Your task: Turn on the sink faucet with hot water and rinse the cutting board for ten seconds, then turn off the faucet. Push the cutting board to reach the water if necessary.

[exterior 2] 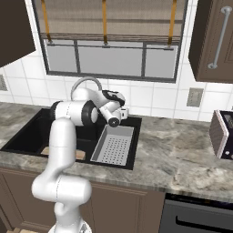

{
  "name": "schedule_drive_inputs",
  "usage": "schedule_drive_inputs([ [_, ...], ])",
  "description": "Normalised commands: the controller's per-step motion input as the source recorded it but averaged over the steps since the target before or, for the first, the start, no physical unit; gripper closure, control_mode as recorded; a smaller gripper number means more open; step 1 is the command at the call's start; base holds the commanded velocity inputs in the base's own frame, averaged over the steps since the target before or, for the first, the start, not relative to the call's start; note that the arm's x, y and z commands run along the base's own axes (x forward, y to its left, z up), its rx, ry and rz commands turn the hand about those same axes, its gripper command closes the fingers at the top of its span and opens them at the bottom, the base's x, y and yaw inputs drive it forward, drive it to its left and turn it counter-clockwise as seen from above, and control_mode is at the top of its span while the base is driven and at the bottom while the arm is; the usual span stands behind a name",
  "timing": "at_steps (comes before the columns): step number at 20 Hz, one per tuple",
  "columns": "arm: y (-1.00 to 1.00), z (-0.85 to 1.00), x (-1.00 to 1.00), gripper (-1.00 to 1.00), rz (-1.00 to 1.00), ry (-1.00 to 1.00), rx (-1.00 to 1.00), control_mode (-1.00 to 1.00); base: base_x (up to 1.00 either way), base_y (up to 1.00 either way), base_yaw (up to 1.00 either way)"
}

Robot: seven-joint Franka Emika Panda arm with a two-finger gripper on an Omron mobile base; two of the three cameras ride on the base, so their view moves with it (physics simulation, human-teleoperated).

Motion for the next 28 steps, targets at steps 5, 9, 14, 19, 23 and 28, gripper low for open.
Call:
schedule_drive_inputs([
  [5, -0.64, 0.00, -0.48, -1.00, 0.00, 0.00, 0.00, -1.00, 0.00, 0.00, 0.00],
  [9, -0.69, 0.00, -0.51, -1.00, 0.00, 0.00, 0.00, -1.00, 0.00, 0.00, 0.00],
  [14, -0.74, 0.00, -0.46, -1.00, 0.00, 0.00, 0.02, -1.00, 0.00, 0.00, 0.00],
  [19, -0.81, 0.00, -0.43, -1.00, 0.00, 0.00, 0.03, -1.00, 0.00, 0.00, 0.00],
  [23, -0.79, 0.00, -0.35, -1.00, 0.00, 0.00, 0.02, -1.00, 0.00, 0.00, 0.00],
  [28, -0.78, 0.00, -0.27, -1.00, 0.00, 0.00, 0.02, -1.00, 0.00, 0.00, 0.00],
])
